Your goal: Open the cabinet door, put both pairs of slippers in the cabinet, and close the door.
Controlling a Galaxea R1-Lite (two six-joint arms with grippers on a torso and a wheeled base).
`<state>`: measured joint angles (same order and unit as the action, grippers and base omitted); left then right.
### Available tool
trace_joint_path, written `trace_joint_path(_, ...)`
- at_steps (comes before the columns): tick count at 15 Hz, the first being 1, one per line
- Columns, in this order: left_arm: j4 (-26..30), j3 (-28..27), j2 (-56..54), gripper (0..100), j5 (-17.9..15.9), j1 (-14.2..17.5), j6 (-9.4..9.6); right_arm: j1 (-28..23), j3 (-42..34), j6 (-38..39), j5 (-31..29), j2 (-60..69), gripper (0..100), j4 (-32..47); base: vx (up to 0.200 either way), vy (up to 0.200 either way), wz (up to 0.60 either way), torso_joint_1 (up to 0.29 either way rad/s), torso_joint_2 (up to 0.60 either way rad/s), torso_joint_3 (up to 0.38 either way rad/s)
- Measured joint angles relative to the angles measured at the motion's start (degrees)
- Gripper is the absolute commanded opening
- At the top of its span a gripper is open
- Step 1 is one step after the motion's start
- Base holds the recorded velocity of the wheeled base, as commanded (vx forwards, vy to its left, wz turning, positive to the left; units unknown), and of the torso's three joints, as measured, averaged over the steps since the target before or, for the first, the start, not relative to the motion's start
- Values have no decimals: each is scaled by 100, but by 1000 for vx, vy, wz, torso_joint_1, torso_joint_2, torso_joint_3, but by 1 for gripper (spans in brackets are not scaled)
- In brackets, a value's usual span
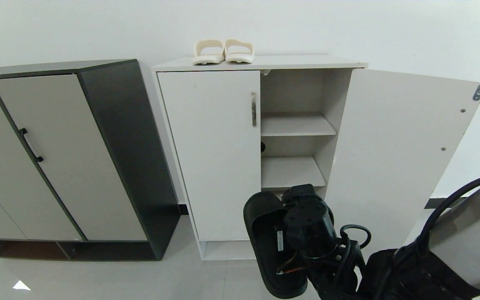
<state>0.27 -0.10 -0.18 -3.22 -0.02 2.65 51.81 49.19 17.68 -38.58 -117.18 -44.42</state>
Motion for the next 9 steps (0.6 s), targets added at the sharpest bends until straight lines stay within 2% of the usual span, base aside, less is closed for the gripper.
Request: trace_joint_path(9, 0, 0, 2, 0, 7, 2, -2, -168, 23, 20, 11, -272, 0, -41, 0, 0, 0, 0, 0, 0)
